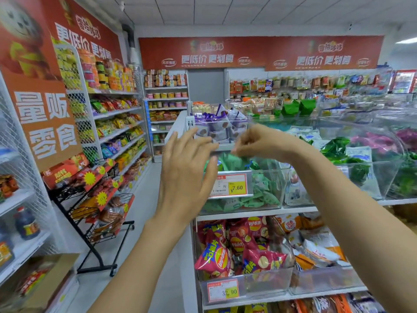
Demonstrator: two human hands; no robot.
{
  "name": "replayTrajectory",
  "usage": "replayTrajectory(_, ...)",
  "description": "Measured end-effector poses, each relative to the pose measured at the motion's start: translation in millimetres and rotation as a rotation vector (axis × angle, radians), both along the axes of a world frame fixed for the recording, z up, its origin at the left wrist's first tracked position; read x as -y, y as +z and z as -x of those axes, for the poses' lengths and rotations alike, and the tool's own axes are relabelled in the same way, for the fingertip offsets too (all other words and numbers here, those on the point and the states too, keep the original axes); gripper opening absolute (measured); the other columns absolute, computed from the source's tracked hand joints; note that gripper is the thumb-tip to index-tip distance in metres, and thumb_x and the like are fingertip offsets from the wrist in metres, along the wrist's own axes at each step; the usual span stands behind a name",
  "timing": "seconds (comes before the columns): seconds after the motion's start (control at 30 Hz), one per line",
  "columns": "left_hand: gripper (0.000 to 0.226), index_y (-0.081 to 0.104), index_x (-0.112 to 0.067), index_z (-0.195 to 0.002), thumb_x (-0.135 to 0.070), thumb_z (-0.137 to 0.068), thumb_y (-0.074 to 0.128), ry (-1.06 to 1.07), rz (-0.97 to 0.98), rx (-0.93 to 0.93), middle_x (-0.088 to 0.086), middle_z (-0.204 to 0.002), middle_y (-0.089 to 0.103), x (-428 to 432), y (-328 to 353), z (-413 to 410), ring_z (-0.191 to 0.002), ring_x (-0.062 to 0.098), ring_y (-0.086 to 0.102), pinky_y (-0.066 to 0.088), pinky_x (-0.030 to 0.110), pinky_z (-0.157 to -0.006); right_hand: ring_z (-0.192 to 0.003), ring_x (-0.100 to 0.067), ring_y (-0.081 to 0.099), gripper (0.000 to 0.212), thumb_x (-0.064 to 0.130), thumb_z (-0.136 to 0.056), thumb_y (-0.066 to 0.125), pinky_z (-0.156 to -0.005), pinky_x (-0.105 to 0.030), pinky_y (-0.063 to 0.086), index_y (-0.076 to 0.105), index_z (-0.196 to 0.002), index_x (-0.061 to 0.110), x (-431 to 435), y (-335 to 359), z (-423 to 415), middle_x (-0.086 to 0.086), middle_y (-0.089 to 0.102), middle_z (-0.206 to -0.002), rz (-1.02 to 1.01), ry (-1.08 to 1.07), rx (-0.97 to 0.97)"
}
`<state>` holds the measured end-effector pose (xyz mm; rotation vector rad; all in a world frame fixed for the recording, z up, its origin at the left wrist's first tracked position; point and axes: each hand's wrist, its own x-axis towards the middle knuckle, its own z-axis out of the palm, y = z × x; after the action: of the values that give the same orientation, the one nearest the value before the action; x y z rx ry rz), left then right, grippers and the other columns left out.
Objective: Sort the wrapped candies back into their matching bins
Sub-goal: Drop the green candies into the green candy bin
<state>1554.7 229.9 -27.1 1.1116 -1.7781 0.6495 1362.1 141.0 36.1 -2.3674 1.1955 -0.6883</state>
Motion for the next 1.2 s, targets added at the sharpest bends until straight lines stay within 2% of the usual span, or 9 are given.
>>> replayTrajectory(0.1, 0.041, 0.067, -0.013, -0.120, -0.031, -0.098, 0.037, 0.084, -0.047, 0.175, 0.005, -0.131, 0.062, 7, -13, -12, -0.140, 0.027, 0.039, 0.008, 0.050, -0.121, -0.068, -0.013, 0.056, 0.026, 0.023, -0.092, 0.064, -0.071, -0.028, 0.054, 0.069, -0.094, -0.002, 4, 8, -10, -0.004, 0.062, -0.074, -0.159, 0.036, -0.156)
replayTrajectory(0.2, 0.041, 0.068, -0.013, -0.119, -0.032, -0.097, 0.038, 0.104, -0.055, 0.264, 0.008, -0.136, 0.058, 8, -18, -18, -0.142, 0.029, 0.036, 0.006, 0.052, -0.120, -0.086, -0.018, 0.063, 0.022, 0.022, -0.093, 0.062, -0.087, -0.034, 0.056, 0.070, -0.105, 0.006, 10, 24, -11, -0.015, 0.069, -0.098, -0.236, 0.069, -0.218)
replayTrajectory(0.27, 0.042, 0.068, -0.014, -0.119, -0.033, -0.097, 0.038, 0.094, -0.062, 0.272, 0.008, -0.138, 0.057, 8, -18, -20, -0.143, 0.029, 0.034, 0.005, 0.052, -0.120, -0.090, -0.020, 0.066, 0.021, 0.020, -0.097, 0.057, -0.087, -0.035, 0.057, 0.071, -0.105, 0.008, 17, 29, -14, -0.018, 0.070, -0.107, -0.244, 0.072, -0.201)
replayTrajectory(0.33, 0.042, 0.068, -0.015, -0.120, -0.034, -0.097, 0.037, 0.097, -0.064, 0.277, 0.006, -0.139, 0.056, 8, -18, -20, -0.143, 0.028, 0.033, 0.005, 0.051, -0.120, -0.091, -0.022, 0.067, 0.019, 0.013, -0.097, 0.055, -0.080, -0.032, 0.058, 0.069, -0.107, 0.006, 28, 28, -19, -0.019, 0.070, -0.107, -0.190, 0.006, -0.179)
replayTrajectory(0.47, 0.042, 0.068, -0.016, -0.120, -0.034, -0.096, 0.038, 0.075, -0.064, 0.264, 0.006, -0.138, 0.057, 7, -17, -20, -0.143, 0.027, 0.033, 0.003, 0.050, -0.121, -0.090, -0.021, 0.063, 0.024, 0.003, -0.093, 0.059, -0.085, -0.035, 0.057, 0.064, -0.116, 0.004, 40, 12, -31, -0.009, 0.065, -0.099, -0.301, -0.065, -0.448)
replayTrajectory(0.63, 0.040, 0.069, -0.016, -0.116, -0.033, -0.095, 0.040, 0.030, -0.045, 0.245, 0.006, -0.136, 0.058, 6, -17, -23, -0.143, 0.027, 0.034, 0.003, 0.050, -0.121, -0.067, -0.013, 0.055, 0.012, 0.001, -0.093, 0.054, -0.071, -0.027, 0.053, 0.065, -0.091, 0.007, 38, 2, -35, -0.001, 0.059, -0.074, -0.218, -0.030, -0.475)
replayTrajectory(0.87, 0.034, 0.067, -0.015, -0.117, -0.029, -0.094, 0.045, -0.113, -0.002, 0.082, 0.002, -0.125, 0.062, 1, -8, -28, -0.136, 0.024, 0.040, 0.020, 0.038, -0.119, -0.066, -0.011, 0.064, 0.010, 0.011, -0.093, 0.060, -0.065, -0.025, 0.055, 0.064, -0.089, 0.003, 24, 22, -9, -0.004, 0.068, -0.074, 0.029, 0.041, 0.087)
replayTrajectory(1.0, 0.029, 0.063, -0.013, -0.121, -0.023, -0.096, 0.052, -0.170, 0.022, -0.171, 0.000, -0.109, 0.065, -9, 14, -20, -0.104, 0.019, 0.056, 0.033, 0.015, -0.095, -0.061, -0.013, 0.058, 0.016, 0.013, -0.093, 0.060, -0.063, -0.024, 0.050, 0.064, -0.092, -0.002, 2, 31, -10, -0.006, 0.064, -0.069, 0.030, 0.148, 0.306)
replayTrajectory(1.2, 0.059, 0.048, -0.021, -0.139, -0.047, -0.088, 0.061, -0.189, -0.367, -0.492, -0.007, -0.108, 0.066, -16, 52, -1, -0.081, 0.015, 0.070, 0.054, 0.041, -0.084, -0.056, -0.009, 0.059, 0.008, 0.007, -0.094, 0.059, -0.059, -0.019, 0.050, 0.062, -0.087, 0.003, -27, 36, -26, -0.001, 0.065, -0.064, -0.002, 0.312, 0.478)
